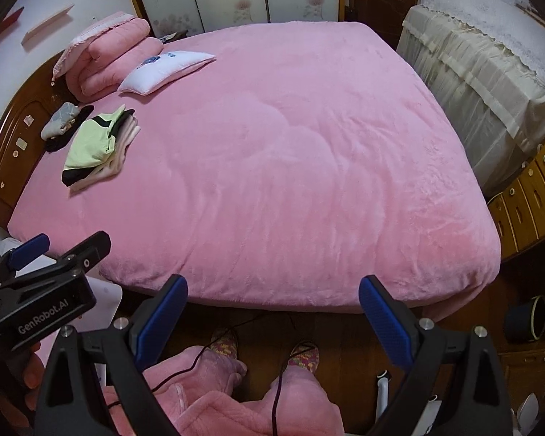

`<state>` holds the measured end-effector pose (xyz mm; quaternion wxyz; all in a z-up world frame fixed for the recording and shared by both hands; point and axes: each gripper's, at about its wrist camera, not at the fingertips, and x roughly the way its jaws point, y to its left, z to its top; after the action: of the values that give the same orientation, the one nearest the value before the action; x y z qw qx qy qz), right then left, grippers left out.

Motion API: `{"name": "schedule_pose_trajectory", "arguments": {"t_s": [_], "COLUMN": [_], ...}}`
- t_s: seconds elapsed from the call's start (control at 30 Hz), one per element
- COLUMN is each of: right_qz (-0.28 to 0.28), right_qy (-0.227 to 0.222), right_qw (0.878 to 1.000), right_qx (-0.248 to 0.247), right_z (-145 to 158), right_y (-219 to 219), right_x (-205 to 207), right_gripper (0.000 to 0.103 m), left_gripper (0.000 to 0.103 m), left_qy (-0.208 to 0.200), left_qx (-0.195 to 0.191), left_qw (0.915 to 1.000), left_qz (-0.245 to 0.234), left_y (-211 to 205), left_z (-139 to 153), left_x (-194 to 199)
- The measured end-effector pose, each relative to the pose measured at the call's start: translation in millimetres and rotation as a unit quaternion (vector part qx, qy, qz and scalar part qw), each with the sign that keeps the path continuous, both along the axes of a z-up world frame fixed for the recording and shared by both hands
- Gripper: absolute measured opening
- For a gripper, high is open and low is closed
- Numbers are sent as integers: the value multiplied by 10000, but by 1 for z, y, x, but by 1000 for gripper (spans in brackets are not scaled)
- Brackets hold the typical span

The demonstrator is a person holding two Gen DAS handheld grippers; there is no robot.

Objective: Fold large clothes

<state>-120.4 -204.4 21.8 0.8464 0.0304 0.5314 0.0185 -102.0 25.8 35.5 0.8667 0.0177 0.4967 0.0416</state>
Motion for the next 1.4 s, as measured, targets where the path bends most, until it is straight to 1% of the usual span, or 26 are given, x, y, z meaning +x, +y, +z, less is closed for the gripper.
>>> {"name": "schedule_pose_trajectory", "arguments": {"t_s": [0.1, 0.17, 0.3, 0.47, 0.53, 0.63, 0.77, 0.87, 1.03, 1.4], "right_qz": [-38, -86, -172, -364, -451, -556, -501, -444, -371, -320], "right_qy": [180, 210, 95, -18, -55, -181, -289, -274, -260, -209], "right_qw": [9998, 9997, 9994, 9991, 9987, 9980, 9979, 9982, 9986, 9988], "right_qx": [-51, -85, -289, -218, -210, -248, -283, -284, -289, -315], "right_z": [-5, -5, 4, 12, 15, 22, 26, 25, 24, 24], "right_y": [-1, -1, -4, -15, -17, -21, -19, -15, -12, -10], "right_x": [0, -1, -3, -2, -1, 3, 6, 10, 13, 16], "right_gripper": [96, 96, 96, 97, 103, 103, 103, 103, 103, 103], "left_gripper": [96, 96, 102, 102, 102, 102, 102, 102, 102, 102], "left_qy": [0, 1, -28, -67, -70, -96, -107, -87, -157, -89], "left_qx": [-39, -50, -65, 21, 55, 9, -93, -97, -157, -206], "left_qw": [10000, 10000, 9999, 9997, 9995, 9995, 9992, 9989, 9989, 9986], "left_qz": [-13, -54, -132, -243, -297, -292, -378, -451, -416, -476], "left_y": [0, -1, -7, -16, -18, -18, -20, -21, -20, -20], "left_z": [1, 2, 6, 11, 12, 14, 15, 14, 17, 16], "left_x": [-1, -1, 2, 7, 10, 14, 19, 20, 21, 25]}}
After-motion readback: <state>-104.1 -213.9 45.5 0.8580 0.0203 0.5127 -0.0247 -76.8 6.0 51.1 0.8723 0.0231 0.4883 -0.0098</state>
